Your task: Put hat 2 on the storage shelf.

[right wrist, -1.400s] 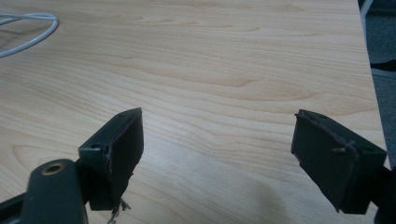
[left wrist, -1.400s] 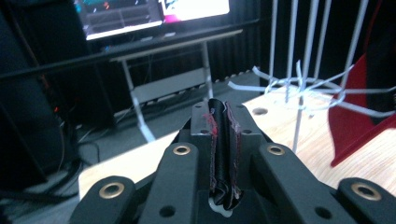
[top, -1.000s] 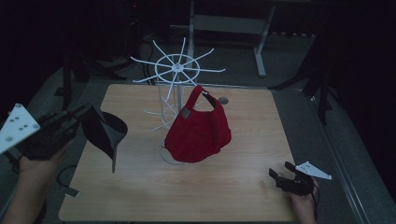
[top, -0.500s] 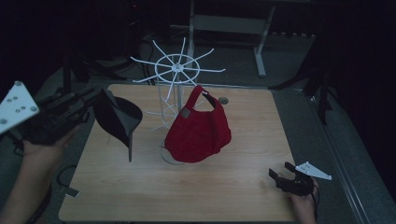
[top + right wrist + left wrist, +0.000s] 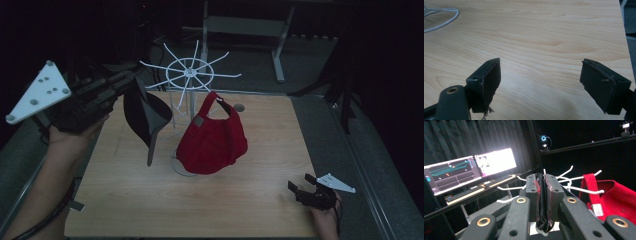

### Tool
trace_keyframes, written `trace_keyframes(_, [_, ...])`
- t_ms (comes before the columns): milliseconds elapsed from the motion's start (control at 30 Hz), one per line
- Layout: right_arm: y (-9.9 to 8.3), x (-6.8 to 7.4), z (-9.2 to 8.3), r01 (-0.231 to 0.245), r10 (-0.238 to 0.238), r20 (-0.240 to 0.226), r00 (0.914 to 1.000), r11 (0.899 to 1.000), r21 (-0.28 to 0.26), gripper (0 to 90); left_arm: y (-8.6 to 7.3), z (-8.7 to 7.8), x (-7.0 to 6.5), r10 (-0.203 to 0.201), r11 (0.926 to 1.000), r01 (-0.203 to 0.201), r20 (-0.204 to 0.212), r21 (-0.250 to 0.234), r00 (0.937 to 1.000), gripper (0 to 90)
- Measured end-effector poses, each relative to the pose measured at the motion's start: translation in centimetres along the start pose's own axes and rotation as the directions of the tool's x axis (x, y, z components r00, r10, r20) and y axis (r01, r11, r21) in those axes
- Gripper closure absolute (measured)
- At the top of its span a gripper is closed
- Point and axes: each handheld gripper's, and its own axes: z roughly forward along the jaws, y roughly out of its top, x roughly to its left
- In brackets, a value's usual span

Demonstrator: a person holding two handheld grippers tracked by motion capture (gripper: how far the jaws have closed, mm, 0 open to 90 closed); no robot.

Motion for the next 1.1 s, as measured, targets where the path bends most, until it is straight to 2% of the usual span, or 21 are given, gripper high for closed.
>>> trace_keyframes(233, [0.0, -0.1, 0.0, -0.001, 0.001, -0.003, 1.0, 1.0, 0.0, 16.9, 0.0, 1.8, 0.8, -0.016, 0.9992, 0.016, 0.001, 0.036, 0.9999, 83.4])
trace_keyframes(433, [0.0, -0.1, -0.1, -0.001, 0.001, -0.007, 1.0, 1.0, -0.002, 16.9, -0.4, 2.2, 1.3, -0.04, 0.9979, 0.04, -0.009, 0.05, 0.9992, 83.3])
trace_keyframes(533, [0.0, -0.1, 0.0, 0.0, 0.0, -0.008, 1.0, 1.0, -0.001, 16.9, -0.7, 2.4, 1.4, -0.061, 0.9954, 0.06, 0.008, 0.075, 0.9981, 83.0])
trace_keyframes(700, [0.0, -0.1, 0.0, 0.001, -0.001, -0.006, 1.0, 1.0, 0.001, 16.9, -1.1, 2.6, 1.6, -0.079, 0.9895, 0.078, 0.007, 0.122, 0.9968, 81.4])
trace_keyframes(767, [0.0, -0.1, 0.0, 0.001, -0.001, -0.006, 1.0, 1.0, 0.002, 16.9, -1.3, 2.6, 1.7, -0.084, 0.9892, 0.083, 0.005, 0.121, 0.9964, 80.7])
trace_keyframes(800, [0.0, -0.1, 0.0, 0.001, -0.001, -0.007, 1.0, 1.0, 0.001, 16.9, -1.4, 2.6, 1.7, -0.1, 0.9877, 0.098, 0.006, 0.122, 0.995, 79.2])
trace_keyframes(967, [0.0, -0.1, 0.0, 0.001, -0.001, -0.007, 1.0, 1.0, 0.002, 16.9, -1.7, 2.3, 1.7, -0.107, 0.9875, 0.106, -0.003, 0.117, 0.9943, 69.7])
trace_keyframes(1100, [0.0, -0.1, 0.0, 0.002, -0.002, -0.008, 1.0, 1.0, 0.001, 16.9, -1.7, 1.8, 1.9, -0.119, 0.9873, 0.12, -0.017, 0.105, 0.9928, 66.8])
